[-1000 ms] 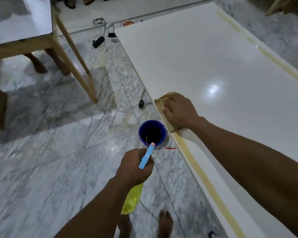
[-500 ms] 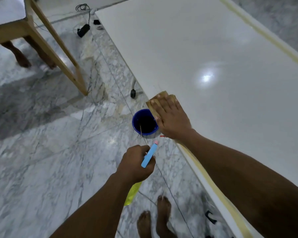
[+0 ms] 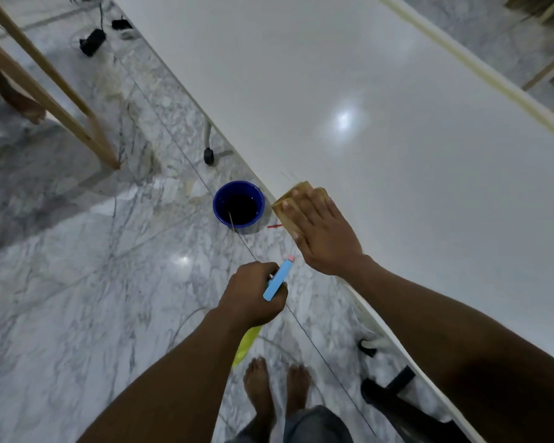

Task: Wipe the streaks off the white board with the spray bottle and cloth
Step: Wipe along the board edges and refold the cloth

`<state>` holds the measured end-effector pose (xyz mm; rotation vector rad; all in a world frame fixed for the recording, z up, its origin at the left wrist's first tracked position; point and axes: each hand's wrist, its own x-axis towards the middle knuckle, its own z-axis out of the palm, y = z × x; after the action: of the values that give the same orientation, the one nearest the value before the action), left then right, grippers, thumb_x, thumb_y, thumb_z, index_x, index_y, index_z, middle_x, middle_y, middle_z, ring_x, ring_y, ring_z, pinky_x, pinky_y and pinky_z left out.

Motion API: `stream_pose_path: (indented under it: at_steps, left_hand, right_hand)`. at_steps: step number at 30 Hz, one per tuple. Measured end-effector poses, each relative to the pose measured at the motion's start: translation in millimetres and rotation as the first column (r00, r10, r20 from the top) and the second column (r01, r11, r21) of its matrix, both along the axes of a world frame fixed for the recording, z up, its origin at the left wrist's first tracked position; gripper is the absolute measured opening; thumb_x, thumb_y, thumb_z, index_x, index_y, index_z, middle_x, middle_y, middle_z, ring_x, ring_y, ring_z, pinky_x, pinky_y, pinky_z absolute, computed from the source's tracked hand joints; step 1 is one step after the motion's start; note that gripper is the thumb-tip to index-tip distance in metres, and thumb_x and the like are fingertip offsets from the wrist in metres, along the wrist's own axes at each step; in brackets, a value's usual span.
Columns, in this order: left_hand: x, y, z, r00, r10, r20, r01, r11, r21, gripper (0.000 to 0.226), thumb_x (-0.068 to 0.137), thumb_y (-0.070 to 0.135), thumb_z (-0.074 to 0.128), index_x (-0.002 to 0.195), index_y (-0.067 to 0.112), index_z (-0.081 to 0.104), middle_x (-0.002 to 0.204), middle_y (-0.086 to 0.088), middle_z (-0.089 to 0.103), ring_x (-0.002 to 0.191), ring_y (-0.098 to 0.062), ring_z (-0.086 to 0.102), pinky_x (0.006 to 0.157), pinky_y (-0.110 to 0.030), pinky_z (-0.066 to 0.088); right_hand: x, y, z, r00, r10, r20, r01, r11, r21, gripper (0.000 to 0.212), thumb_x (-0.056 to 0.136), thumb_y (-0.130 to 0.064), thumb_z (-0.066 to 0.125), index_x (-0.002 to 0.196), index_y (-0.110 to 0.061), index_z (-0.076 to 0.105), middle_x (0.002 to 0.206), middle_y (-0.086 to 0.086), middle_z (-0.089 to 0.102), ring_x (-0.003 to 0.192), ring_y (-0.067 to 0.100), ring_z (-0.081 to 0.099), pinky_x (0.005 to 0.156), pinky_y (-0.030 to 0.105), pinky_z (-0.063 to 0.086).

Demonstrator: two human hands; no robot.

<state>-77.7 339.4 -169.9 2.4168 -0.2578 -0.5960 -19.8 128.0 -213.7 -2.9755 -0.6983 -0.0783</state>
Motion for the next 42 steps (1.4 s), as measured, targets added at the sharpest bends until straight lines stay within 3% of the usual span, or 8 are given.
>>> stream_pose_path:
  at_steps: [8,15,22,31,36,40,42]
  left_hand:
    - [-57.6,-29.9,0.3,1.000,-0.017,-0.014,0.017,1.000,-0.011,0.022,0.083,0.034,0.058,0.077,0.013,0.063,0.069,-0.006,0.066,0.062,-0.024,0.062,0.054,-0.027,0.041]
    - [-141.6,-66.1,9.4,0.997,-0.023,0.080,0.020,0.999,0.043,0.020,0.088,0.028,0.065,0.076,0.012,0.064,0.068,-0.007,0.065,0.061,-0.025,0.060,0.051,-0.024,0.034]
    - [-263.6,-139.7,8.8,0.998,-0.046,0.035,0.046,0.999,0.002,0.029,0.081,0.039,0.054,0.074,0.011,0.062,0.066,-0.008,0.064,0.060,-0.027,0.062,0.060,-0.044,0.054]
    - [-362.4,-215.5,14.1,0.996,-0.080,0.041,0.082,0.996,-0.043,0.032,0.081,0.040,0.052,0.077,0.010,0.063,0.068,-0.009,0.067,0.063,-0.028,0.064,0.065,-0.048,0.056]
    - [-391.5,-227.6,24.3,0.994,-0.104,0.013,0.105,0.994,-0.025,0.031,0.079,0.039,0.052,0.080,0.011,0.066,0.072,-0.008,0.070,0.067,-0.027,0.066,0.066,-0.049,0.056]
    - [-403.8,-226.2,37.5,0.993,-0.115,0.009,0.115,0.993,-0.005,0.031,0.079,0.039,0.051,0.080,0.012,0.066,0.072,-0.006,0.069,0.067,-0.025,0.066,0.066,-0.046,0.057]
    - [-407.8,-225.6,45.6,0.991,-0.130,0.001,0.130,0.991,0.003,0.029,0.079,0.039,0.051,0.080,0.013,0.065,0.072,-0.006,0.069,0.066,-0.025,0.066,0.066,-0.045,0.057]
  right_hand:
    - [-75.5,-37.2,1.6,1.000,-0.016,-0.013,0.016,1.000,0.005,0.059,0.106,-0.034,0.032,0.160,-0.014,0.017,0.168,0.012,0.010,0.156,0.031,0.002,0.121,0.055,0.019]
    - [-191.0,-96.4,5.7,0.999,-0.046,-0.027,0.047,0.999,0.028,0.059,0.105,-0.033,0.034,0.160,-0.015,0.019,0.168,0.011,0.012,0.156,0.030,0.003,0.121,0.055,0.020]
    - [-325.7,-167.8,5.5,0.997,-0.064,-0.047,0.065,0.998,0.027,0.060,0.106,-0.033,0.034,0.160,-0.013,0.018,0.168,0.012,0.011,0.156,0.032,0.004,0.121,0.056,0.021]
    - [-441.8,-222.9,7.8,0.996,-0.091,-0.017,0.091,0.996,-0.001,0.059,0.102,-0.024,0.038,0.158,-0.010,0.025,0.167,0.014,0.015,0.155,0.035,0.007,0.120,0.057,0.022]
    - [-502.8,-239.4,9.5,0.991,-0.103,-0.082,0.108,0.992,0.061,0.069,0.079,-0.015,0.035,0.147,-0.001,0.046,0.157,0.020,0.037,0.147,0.042,0.030,0.114,0.059,0.036]
    - [-536.9,-262.9,15.2,0.989,-0.061,-0.138,0.065,0.998,0.026,0.063,0.084,-0.009,0.034,0.144,-0.003,0.050,0.154,0.018,0.043,0.143,0.039,0.040,0.109,0.045,0.045]
    - [-555.2,-277.2,22.2,0.972,-0.062,-0.228,0.063,0.998,-0.004,0.058,0.088,-0.008,0.042,0.145,-0.014,0.050,0.153,0.011,0.048,0.137,0.034,0.051,0.098,0.042,0.055]
